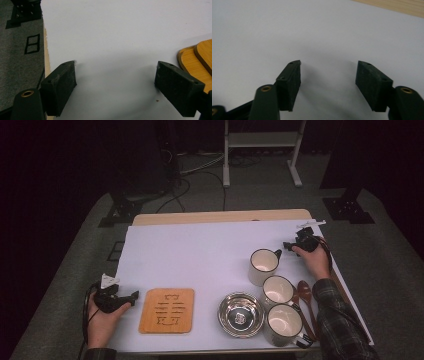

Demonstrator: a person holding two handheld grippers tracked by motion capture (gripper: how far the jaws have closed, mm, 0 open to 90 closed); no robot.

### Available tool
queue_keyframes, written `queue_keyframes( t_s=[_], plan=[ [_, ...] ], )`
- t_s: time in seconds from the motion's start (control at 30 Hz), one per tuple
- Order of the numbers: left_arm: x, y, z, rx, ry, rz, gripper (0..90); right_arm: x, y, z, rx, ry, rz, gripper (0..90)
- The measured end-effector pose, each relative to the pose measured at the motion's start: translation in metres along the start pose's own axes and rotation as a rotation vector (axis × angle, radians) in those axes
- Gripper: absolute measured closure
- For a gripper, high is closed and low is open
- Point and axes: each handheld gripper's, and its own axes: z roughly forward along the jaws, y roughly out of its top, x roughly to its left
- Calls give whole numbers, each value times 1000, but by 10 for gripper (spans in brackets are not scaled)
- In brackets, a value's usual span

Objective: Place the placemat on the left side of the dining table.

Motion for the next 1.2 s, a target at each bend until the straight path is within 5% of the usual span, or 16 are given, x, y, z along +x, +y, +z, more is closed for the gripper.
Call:
queue_keyframes(
  t_s=[0.53,0.9,1.2],
  plan=[
    [1,0,0,0,-4,1,158,9,17,-28,19,61,-4,881],
    [1,0,0,0,-4,0,158,15,22,-47,55,121,40,895],
    [0,0,0,0,-3,-1,157,18,25,-67,45,169,30,895]
  ],
)
